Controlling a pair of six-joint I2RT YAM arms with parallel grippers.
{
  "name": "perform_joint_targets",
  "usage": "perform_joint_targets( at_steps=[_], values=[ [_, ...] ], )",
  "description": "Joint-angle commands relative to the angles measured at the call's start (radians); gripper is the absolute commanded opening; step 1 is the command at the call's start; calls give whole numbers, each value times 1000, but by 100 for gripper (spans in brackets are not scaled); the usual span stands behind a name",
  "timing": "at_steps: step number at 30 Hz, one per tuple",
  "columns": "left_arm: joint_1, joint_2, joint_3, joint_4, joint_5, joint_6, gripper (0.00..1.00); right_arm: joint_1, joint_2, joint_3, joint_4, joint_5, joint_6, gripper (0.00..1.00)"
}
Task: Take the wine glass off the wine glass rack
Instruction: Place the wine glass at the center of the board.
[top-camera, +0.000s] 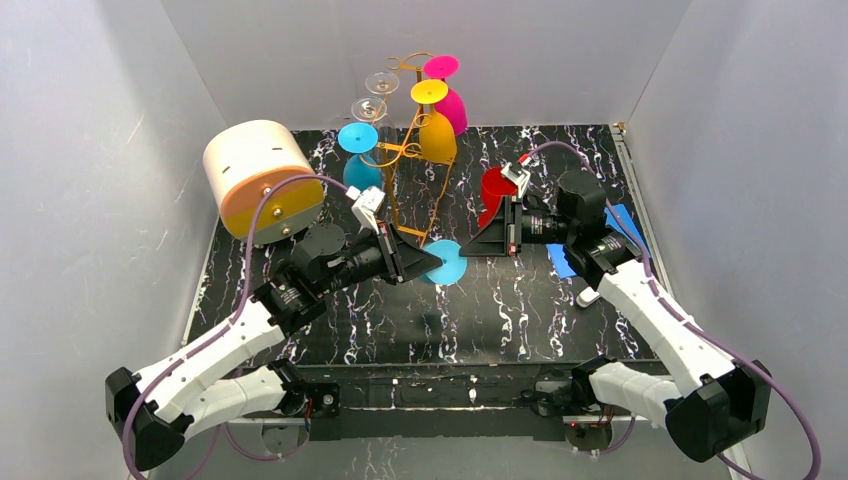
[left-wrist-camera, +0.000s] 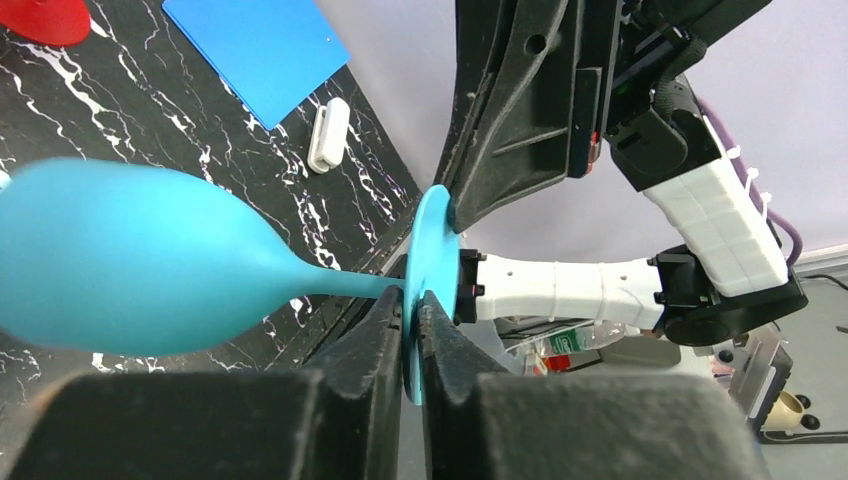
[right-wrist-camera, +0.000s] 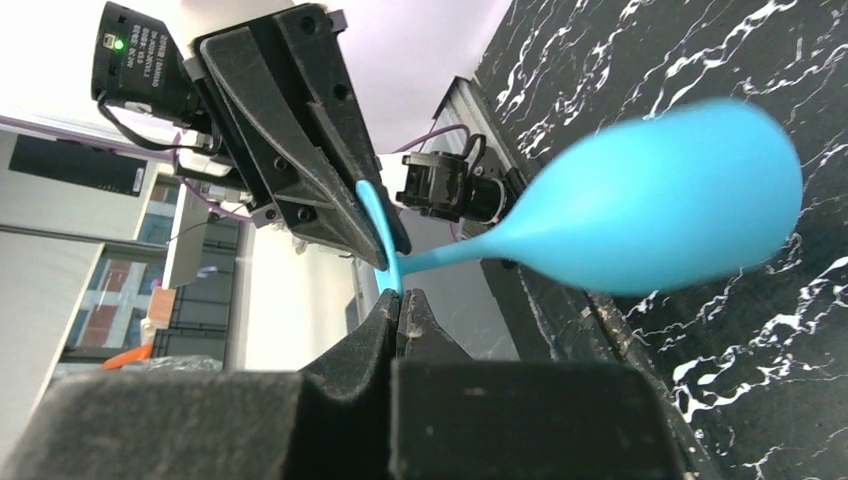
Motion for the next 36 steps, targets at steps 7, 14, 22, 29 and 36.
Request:
perform_joint_targets(
  at_steps=[7, 14, 22, 29, 36],
  values=[
    [3, -20, 14, -38, 48, 73, 0, 30, 12, 34, 50, -18, -16, 7],
    [3, 6, 21, 23, 144, 85, 0, 74, 25, 8, 184, -56, 46, 27],
    [3, 29, 36, -22, 194, 102, 10, 106, -1, -8, 230, 12, 46, 1],
    [3, 32, 69, -98, 186, 130, 54, 106, -25, -29, 230, 77, 31, 1],
    [3, 61, 45, -67, 245, 87, 60, 108, -38, -42, 252, 174, 27, 1]
  ],
)
